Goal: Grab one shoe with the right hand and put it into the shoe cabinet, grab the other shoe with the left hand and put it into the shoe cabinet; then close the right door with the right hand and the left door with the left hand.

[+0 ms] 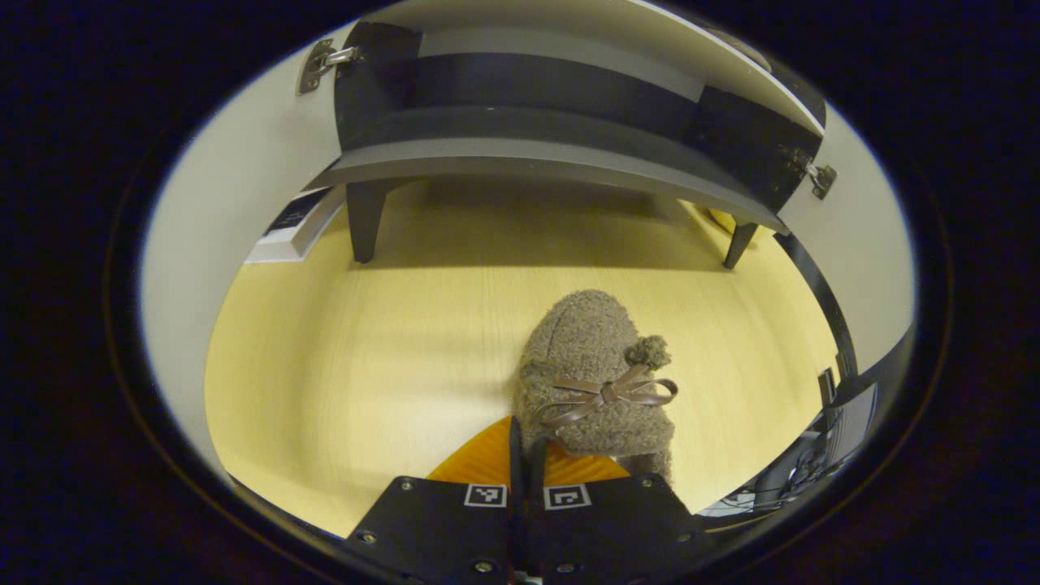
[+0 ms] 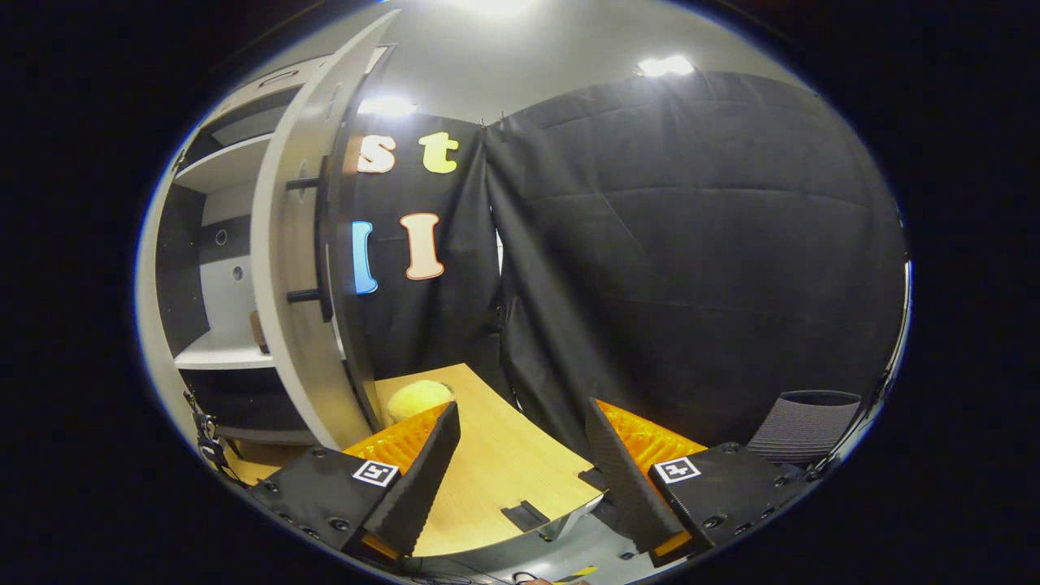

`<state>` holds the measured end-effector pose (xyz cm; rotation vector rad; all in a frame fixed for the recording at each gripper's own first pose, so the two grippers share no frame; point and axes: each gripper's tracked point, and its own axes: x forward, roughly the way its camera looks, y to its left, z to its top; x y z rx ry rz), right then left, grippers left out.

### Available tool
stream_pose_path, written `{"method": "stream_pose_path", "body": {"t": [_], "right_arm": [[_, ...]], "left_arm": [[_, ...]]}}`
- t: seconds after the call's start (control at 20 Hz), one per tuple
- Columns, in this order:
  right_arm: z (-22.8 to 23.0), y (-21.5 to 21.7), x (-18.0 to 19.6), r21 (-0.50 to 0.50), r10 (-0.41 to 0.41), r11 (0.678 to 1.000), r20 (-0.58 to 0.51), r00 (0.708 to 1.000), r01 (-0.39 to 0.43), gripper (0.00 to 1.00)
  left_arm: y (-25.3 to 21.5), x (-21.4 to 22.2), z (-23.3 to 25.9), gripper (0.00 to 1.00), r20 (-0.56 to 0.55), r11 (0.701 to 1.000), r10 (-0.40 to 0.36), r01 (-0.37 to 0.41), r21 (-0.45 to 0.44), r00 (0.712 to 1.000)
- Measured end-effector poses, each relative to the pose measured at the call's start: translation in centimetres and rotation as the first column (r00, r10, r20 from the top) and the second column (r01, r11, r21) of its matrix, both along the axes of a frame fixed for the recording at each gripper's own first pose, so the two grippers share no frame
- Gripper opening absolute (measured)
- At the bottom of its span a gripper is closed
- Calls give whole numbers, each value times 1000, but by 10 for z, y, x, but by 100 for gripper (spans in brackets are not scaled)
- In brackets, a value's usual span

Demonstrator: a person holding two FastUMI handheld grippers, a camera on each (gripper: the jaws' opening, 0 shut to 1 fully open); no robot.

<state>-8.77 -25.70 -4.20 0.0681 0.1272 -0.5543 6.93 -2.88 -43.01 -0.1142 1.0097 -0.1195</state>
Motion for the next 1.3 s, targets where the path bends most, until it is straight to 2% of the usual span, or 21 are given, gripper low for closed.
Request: {"method": "stream_pose_path", "body": {"t": [0.25,0.45,0.6,0.8,0.95,1.15,1.3], "right_arm": [[7,-36,33,16,24,1000,40,999,-25,98],[15,-51,66,31,51,998,71,996,-53,98],[21,-59,86,18,71,997,87,994,-73,98],[25,-57,103,19,99,995,102,990,-102,98],[26,-56,111,20,105,994,111,988,-108,98],[26,-56,112,33,106,993,119,987,-110,98],[29,-60,109,27,93,995,126,988,-97,98]], "left_arm": [[6,1,15,2,56,999,27,-29,19,998],[7,-2,3,1,136,997,79,-75,-35,987],[8,-1,6,2,195,995,98,-96,-24,976],[11,-3,14,2,296,991,137,-134,-30,945],[12,-4,15,0,379,987,159,-151,-52,912],[13,8,12,1,472,988,153,-150,-44,868],[24,15,15,1,529,989,122,-150,9,840]]}}
